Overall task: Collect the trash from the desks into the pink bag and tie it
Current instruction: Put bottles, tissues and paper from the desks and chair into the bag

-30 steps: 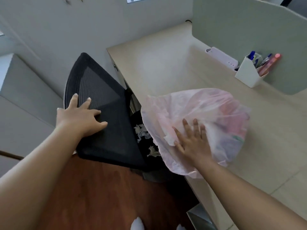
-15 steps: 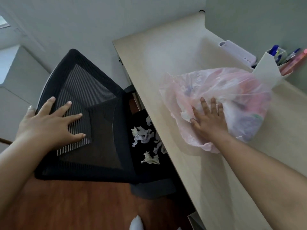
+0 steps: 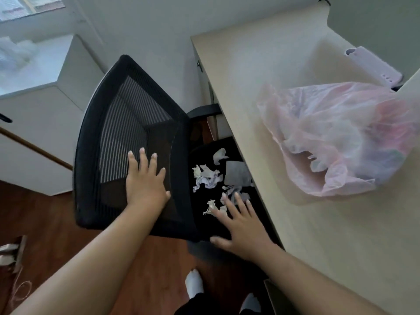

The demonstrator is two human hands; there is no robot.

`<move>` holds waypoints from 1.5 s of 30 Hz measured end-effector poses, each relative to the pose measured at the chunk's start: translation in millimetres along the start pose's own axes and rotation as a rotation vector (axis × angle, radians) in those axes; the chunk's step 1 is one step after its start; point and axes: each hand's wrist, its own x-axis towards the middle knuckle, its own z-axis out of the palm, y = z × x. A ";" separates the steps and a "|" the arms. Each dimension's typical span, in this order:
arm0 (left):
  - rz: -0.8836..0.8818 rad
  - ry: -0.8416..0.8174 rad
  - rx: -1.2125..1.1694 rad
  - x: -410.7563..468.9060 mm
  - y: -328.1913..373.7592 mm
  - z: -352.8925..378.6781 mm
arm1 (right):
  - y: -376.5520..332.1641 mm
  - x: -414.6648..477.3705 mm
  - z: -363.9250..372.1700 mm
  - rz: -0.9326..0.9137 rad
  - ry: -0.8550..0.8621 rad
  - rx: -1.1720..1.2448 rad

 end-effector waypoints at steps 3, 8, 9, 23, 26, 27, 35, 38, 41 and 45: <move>-0.011 0.050 0.007 8.6 -11.8 15.2 | -6.9 -17.0 54.1 0.079 -0.243 -0.036; 0.034 0.144 0.065 30.7 -41.6 44.2 | -50.3 0.7 72.9 0.233 -0.429 0.111; 0.043 0.168 0.071 35.4 -47.9 48.7 | -61.7 7.0 73.3 0.254 -0.445 0.128; 0.396 0.213 -0.333 94.8 15.4 129.1 | -123.0 57.3 66.4 0.341 -0.301 0.240; 0.426 0.158 -0.378 96.8 44.0 141.3 | -87.4 87.7 64.5 0.586 -0.193 0.399; 0.435 0.133 -0.401 98.2 53.5 144.2 | -68.7 99.7 64.8 0.631 -0.163 0.394; 0.389 -0.090 -0.591 125.9 126.5 183.1 | 71.8 173.8 107.5 0.754 -0.310 0.356; 0.408 -0.209 -0.685 135.9 148.3 197.1 | 86.4 185.1 123.5 0.750 -0.315 0.334; 0.380 -0.260 -0.750 145.5 164.7 215.7 | 96.9 185.3 138.3 0.699 -0.207 0.288; 0.305 -0.177 -0.872 154.9 171.0 222.4 | 86.1 187.6 131.0 0.645 0.147 0.387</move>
